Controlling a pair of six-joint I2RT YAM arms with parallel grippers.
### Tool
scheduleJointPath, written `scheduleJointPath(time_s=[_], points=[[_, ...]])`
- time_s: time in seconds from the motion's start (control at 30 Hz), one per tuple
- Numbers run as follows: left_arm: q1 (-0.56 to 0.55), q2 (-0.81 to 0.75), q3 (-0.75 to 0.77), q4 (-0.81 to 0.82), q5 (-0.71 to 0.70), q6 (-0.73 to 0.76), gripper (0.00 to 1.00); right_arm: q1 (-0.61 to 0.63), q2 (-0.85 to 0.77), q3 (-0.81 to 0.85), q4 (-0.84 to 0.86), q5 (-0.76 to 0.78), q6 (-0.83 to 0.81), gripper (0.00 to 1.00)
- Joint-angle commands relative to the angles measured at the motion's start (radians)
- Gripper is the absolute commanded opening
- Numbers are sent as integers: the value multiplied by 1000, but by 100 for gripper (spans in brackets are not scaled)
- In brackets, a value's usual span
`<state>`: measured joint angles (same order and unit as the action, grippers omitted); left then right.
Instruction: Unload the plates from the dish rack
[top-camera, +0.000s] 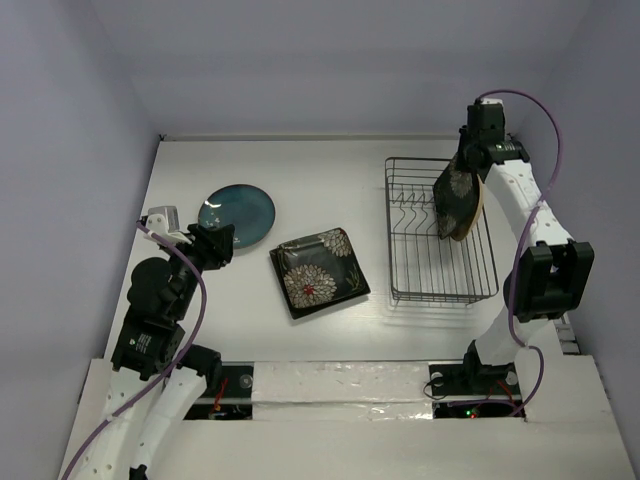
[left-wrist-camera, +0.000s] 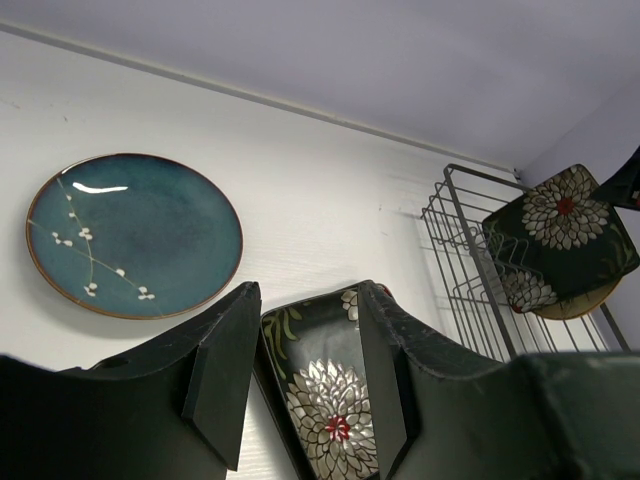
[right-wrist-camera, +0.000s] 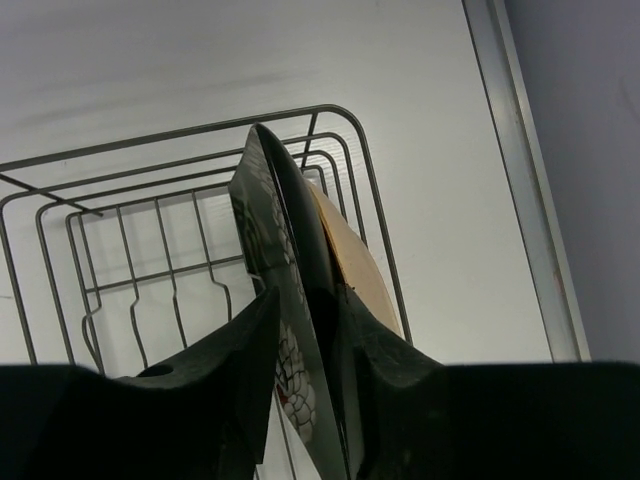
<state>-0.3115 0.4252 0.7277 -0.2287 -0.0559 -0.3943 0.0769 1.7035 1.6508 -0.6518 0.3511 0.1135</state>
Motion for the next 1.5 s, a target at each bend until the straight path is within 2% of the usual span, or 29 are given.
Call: scheduleJointPath(time_s=[0.0,0.07,0.17,0.33,0.53,0.57,0.77,0.9,0.97,1.07,1.3,1.47], points=[[8,6,-5,45,13,5,41,1,-22,-52,14,-23,28,36],[-1,10,-5,45,16,5,41,1,-31,-92,47,-40,35,41],[-1,15,-5,48,16,5,41,1,-44,-155,72,-51,41,42],[-1,12,-5,48,13,5,41,1,-33,-151,72,-47,41,42],[-1,11,-5,48,13,6,41,12,-70,-137,90,-12,48,23],[-1,12,-5,49,14,6,41,32,-82,-135,93,-8,46,17],[-1,9,-7,52,19,3,41,109,-174,-105,98,95,-8,2],[-1,6,-7,49,19,5,41,141,-192,-54,60,224,-58,0],[-1,7,-8,51,19,5,41,150,-226,-46,70,230,-63,0],[-1,9,-8,51,22,3,41,150,-292,-42,87,207,-55,0],[-1,9,-8,48,18,5,41,181,-459,-77,158,16,17,0],[-1,10,-8,48,18,3,41,234,-505,-108,191,-75,60,0]])
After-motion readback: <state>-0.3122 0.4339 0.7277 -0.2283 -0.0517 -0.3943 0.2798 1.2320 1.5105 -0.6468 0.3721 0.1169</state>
